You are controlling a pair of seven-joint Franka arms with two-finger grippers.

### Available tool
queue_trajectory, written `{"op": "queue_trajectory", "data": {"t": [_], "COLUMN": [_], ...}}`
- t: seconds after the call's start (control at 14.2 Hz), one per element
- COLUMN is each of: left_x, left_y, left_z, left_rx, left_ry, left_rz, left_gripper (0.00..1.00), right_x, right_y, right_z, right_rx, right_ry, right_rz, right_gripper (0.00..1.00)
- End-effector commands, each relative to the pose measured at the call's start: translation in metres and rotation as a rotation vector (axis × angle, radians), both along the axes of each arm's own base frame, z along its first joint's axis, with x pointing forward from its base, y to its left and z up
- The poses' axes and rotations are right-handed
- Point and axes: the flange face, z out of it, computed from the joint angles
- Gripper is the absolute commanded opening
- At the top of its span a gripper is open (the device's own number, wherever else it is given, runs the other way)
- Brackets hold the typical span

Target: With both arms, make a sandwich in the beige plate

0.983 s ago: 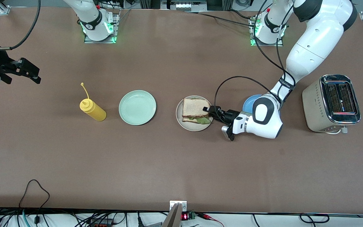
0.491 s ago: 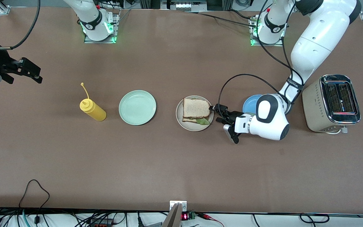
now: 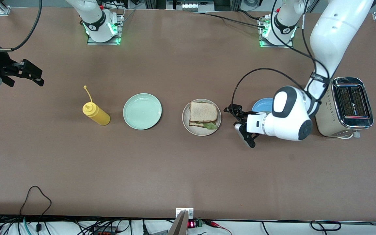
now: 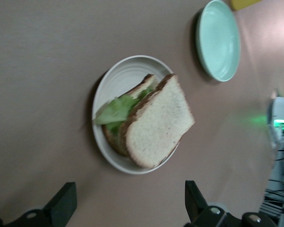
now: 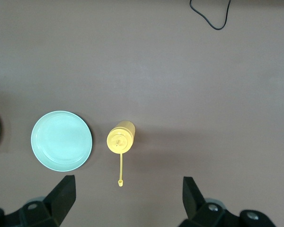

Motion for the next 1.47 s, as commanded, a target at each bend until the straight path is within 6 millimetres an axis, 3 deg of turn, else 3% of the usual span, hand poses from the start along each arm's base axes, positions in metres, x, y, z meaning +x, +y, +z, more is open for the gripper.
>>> {"op": "queue_trajectory", "data": {"t": [0.0, 0.49, 0.7, 0.84, 1.05, 1.33, 1.4], "left_x": [-0.007, -0.017, -0.009, -0.014, -0.032, -0.073, -0.084], "left_y": [0.01, 0.071, 0.113, 0.137, 0.168, 0.203, 0.203], "left_z": [0.035, 0.165, 0.225, 0.24, 0.279, 0.297, 0.3], "left_rx": [0.176, 0.689, 0.746, 0.769, 0.75, 0.659, 0.649], "left_ry": [-0.017, -0.059, -0.073, -0.045, -0.082, -0.128, -0.157], "left_rz": [0.004, -0.044, 0.024, 0.067, 0.221, 0.524, 0.538], "left_gripper": [1.0, 1.0, 1.0, 1.0, 1.0, 1.0, 1.0], "right_x": [-0.003, -0.002, 0.0, 0.0, 0.0, 0.003, 0.003], "right_y": [0.0, 0.002, 0.0, 0.0, -0.001, 0.001, -0.001], "right_z": [0.003, 0.001, 0.001, 0.001, -0.001, -0.004, -0.004], "right_rx": [0.006, 0.001, 0.008, 0.006, 0.001, 0.005, 0.005], "right_ry": [0.009, 0.017, 0.011, 0.008, 0.018, 0.017, 0.017], "right_rz": [0.004, 0.009, 0.009, 0.005, 0.013, 0.002, -0.001], "right_gripper": [1.0, 1.0, 1.0, 1.0, 1.0, 1.0, 1.0]}}
